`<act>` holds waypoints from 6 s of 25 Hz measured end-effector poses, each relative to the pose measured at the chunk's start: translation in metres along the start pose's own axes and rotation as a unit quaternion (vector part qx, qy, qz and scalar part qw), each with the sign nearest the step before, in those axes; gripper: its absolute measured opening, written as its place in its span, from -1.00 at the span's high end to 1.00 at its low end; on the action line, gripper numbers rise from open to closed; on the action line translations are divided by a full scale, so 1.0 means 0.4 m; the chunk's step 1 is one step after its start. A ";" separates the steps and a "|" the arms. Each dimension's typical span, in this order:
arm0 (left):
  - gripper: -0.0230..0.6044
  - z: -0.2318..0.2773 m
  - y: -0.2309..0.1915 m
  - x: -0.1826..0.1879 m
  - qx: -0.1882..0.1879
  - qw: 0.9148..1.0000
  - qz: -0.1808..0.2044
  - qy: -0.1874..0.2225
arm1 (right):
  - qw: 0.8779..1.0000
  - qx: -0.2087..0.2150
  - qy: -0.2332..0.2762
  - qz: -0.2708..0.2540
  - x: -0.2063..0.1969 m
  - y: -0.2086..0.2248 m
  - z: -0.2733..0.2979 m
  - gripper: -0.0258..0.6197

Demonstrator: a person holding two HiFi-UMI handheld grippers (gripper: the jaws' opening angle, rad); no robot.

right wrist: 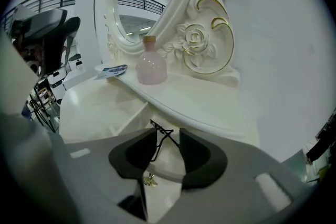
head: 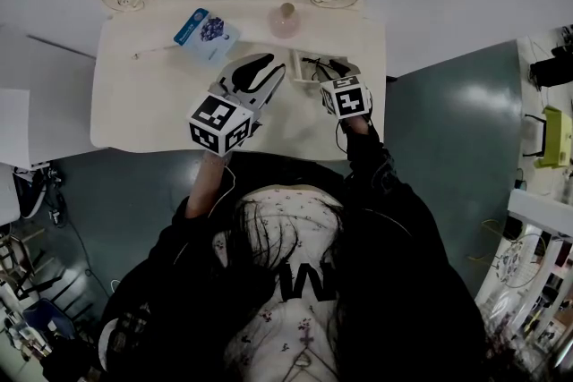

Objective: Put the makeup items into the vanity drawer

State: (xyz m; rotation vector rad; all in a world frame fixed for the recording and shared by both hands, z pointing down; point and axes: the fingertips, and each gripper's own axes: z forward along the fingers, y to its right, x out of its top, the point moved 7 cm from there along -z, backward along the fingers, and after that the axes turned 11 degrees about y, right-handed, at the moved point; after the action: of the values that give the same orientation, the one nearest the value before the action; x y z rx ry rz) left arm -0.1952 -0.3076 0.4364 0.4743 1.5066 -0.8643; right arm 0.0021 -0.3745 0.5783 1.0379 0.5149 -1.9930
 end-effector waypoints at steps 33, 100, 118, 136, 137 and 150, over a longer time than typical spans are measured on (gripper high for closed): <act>0.58 -0.014 0.144 -0.015 0.024 1.000 0.017 -0.002 | 0.971 0.088 0.193 0.113 0.129 -0.051 -0.283 0.48; 0.58 -0.800 0.678 -0.212 0.116 0.993 0.010 0.004 | 0.952 0.226 0.194 0.071 -0.233 -0.741 -0.819 0.80; 0.58 -0.678 0.916 -0.250 0.154 0.988 -0.001 0.016 | 0.945 0.269 0.179 0.056 -0.327 -0.575 -0.977 0.81; 0.58 -0.621 1.068 -0.268 0.174 0.984 0.029 0.016 | 0.937 0.293 0.190 0.027 -0.390 -0.485 -1.070 0.83; 0.58 -0.616 1.072 -0.267 0.173 0.984 0.030 0.016 | 0.937 0.292 0.190 0.027 -0.390 -0.480 -1.073 0.83; 0.58 -0.584 1.112 -0.278 0.163 0.986 0.030 0.018 | 0.939 0.287 0.191 0.022 -0.414 -0.446 -1.104 0.83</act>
State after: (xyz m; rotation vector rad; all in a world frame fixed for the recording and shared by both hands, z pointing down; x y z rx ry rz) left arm -0.0053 0.1706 0.4263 0.7739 1.3795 -1.0647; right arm 0.1262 0.0986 0.4561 1.7992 0.0921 -1.9489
